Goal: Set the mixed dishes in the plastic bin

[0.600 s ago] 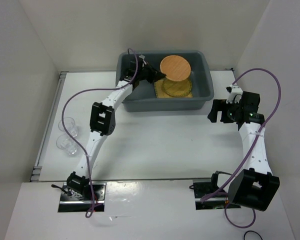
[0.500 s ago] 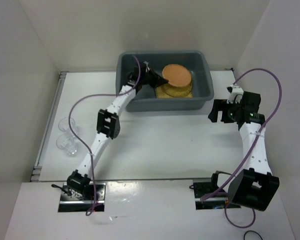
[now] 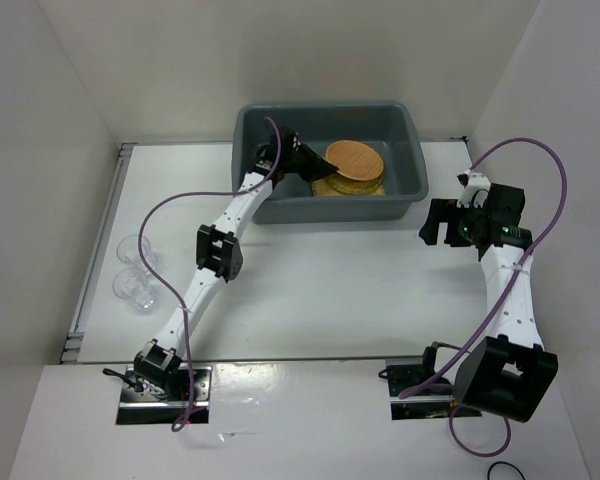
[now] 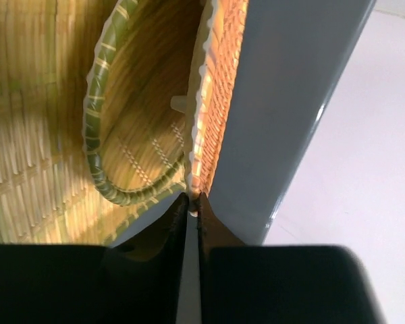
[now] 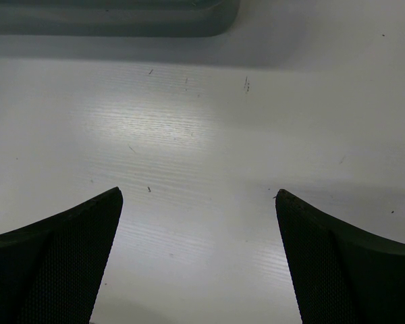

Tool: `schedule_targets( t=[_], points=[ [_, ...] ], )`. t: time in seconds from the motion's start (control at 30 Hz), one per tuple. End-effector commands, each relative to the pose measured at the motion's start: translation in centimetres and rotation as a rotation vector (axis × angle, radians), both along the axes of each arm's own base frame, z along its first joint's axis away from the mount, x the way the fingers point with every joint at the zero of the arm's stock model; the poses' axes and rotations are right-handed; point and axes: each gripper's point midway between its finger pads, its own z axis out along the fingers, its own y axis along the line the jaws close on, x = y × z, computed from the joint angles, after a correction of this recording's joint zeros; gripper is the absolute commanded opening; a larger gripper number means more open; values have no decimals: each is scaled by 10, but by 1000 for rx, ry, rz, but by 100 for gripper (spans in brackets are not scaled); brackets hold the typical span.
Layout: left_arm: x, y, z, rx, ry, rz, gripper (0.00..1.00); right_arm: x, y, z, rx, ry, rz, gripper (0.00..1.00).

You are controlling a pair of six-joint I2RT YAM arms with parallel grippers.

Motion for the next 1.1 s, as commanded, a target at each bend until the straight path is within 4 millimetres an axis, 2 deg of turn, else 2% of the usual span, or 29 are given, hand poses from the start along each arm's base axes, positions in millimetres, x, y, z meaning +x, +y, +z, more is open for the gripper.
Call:
schedule_targets(
  t=[0.0, 0.03, 0.07, 0.13, 0.17, 0.23, 0.27, 0.33, 0.37, 0.4, 0.43, 0.47, 0.5, 0.53, 0.57, 0.6, 0.63, 0.67, 0.7, 0.73, 0.77, 0.8, 0.83, 0.87, 0.9, 0.93, 0.97, 1.07],
  points=[
    [-3, -5, 53, -82, -75, -26, 17, 4, -2, -2, -2, -11, 7, 98],
    [-5, -4, 60, -83, -78, -26, 31, 4, 0, -2, 5, -13, 13, 98],
    [-9, -4, 55, -80, -36, -34, 35, 4, 0, -2, 5, -13, 13, 98],
    [-16, -3, 65, -77, -15, -45, 44, 5, -1, 0, 2, -22, 13, 98],
    [-21, -1, 72, -70, 4, -44, 55, 5, 1, 0, 8, -24, 20, 98],
    [-24, 2, 82, -55, 6, -39, 63, 6, 0, -2, 11, -15, 20, 98],
    [-26, 6, 94, -38, -2, -20, 70, 6, 0, -2, 11, -15, 20, 98],
    [-23, 17, 106, -14, -21, 8, 74, 6, 2, -2, 18, -17, 27, 98],
    [-23, 20, 125, -16, -54, 30, 75, 6, 2, -2, 18, -17, 27, 98],
    [-24, 23, 133, 5, -88, 35, 86, 6, 2, -2, 18, -17, 27, 98],
    [-22, 34, 141, 27, -106, 58, 88, 6, 6, -2, 18, -17, 38, 98],
    [-18, 50, 169, 56, -170, 119, 90, 5, 6, -3, 14, -11, 44, 98],
    [-19, 59, 183, 117, -256, 124, 93, 5, 6, -3, 14, -11, 44, 98],
    [-29, 80, 220, 165, -325, 168, 100, 5, 5, -3, 7, -13, 51, 98],
    [-25, 102, 233, 257, -370, 263, 100, 5, 4, -4, 0, -11, 44, 98],
    [-28, 122, 245, 348, -438, 283, 100, 5, 7, -4, 0, -11, 53, 98],
    [-42, 145, 270, 400, -475, 316, 100, 5, 7, -4, 0, -11, 54, 98],
    [-46, 161, 275, 457, -490, 330, 100, 7, 6, -3, -3, -19, 54, 98],
    [-47, 184, 279, 536, -501, 377, 100, 5, 14, -6, 0, -11, 76, 98],
    [-62, 216, 275, 665, -483, 378, 100, 5, 14, -6, 0, -11, 77, 98],
    [-69, 237, 274, 750, -470, 396, 100, 7, 17, -5, -2, -19, 89, 98],
    [-81, 270, 258, 901, -398, 429, 100, 7, 25, -1, 11, -33, 117, 98],
    [-88, 291, 257, 1029, -416, 396, 100, 7, 26, -1, 10, -38, 129, 98],
    [-92, 309, 241, 1128, -362, 356, 100, 4, 28, -1, 16, -40, 136, 98],
    [-108, 331, 245, 1179, -315, 386, 100, 6, 30, 1, 20, -56, 156, 98],
    [-111, 343, 232, 1163, -250, 374, 100, 4, 34, -3, 24, -46, 166, 98],
    [-116, 362, 204, 1197, -147, 348, 100, 4, 34, 0, 20, -56, 167, 98],
    [-124, 378, 185, 1199, -63, 350, 100, 3, 43, 1, 28, -58, 195, 98]
  ],
)
